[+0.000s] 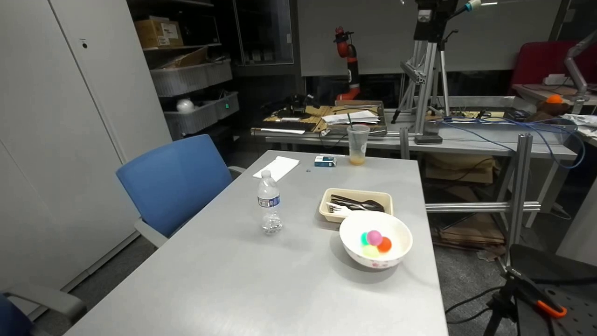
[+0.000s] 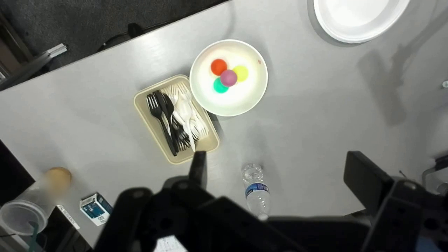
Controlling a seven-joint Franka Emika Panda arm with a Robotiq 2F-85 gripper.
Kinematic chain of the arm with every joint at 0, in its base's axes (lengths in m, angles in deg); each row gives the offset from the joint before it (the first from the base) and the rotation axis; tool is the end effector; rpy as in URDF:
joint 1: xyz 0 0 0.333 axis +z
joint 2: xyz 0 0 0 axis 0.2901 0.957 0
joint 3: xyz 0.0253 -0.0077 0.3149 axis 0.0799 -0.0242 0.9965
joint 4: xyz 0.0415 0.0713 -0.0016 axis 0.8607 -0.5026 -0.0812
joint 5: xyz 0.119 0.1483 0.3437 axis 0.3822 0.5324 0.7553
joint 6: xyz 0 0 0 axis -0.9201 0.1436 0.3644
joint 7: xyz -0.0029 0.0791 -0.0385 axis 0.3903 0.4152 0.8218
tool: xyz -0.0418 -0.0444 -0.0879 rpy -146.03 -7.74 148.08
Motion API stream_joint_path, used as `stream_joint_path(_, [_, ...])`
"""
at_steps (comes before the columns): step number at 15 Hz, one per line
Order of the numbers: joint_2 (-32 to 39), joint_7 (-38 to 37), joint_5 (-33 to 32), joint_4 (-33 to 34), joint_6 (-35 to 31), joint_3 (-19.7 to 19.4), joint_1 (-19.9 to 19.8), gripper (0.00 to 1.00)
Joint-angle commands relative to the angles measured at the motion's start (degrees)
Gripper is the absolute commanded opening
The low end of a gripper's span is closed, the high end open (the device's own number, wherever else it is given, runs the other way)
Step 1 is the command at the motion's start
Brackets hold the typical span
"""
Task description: Transfer the balls from the bowl to the plate
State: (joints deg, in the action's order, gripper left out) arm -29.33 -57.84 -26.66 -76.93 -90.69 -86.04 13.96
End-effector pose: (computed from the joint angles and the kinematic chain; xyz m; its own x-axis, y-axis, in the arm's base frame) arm 0.4189 -0.1053 0.6245 0.9885 -0.1004 0.1131 -0.0945 -0.9939 -0.0562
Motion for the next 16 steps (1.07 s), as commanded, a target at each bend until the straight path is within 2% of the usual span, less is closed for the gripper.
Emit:
stream_joint_path(1, [0.4, -1.7, 0.2, -5.6, -5.8, 0.9, -1.3, 1.00])
stream_joint_path(7, [3.2, -3.5, 1.9, -15.5, -14.3, 0.2, -2.1, 1.00])
stream_joint_path(9, [4.9, -2.1, 4.3, -15.9, -11.8, -0.9, -2.0, 1.00])
stream_joint_path(10, [4.1, -2.6, 1.9, -15.4, -12.3, 0.4, -2.2, 1.00])
stream_joint_path(16, [5.4, -2.6, 3.0, -16.0, -12.3, 0.0, -2.4, 1.00])
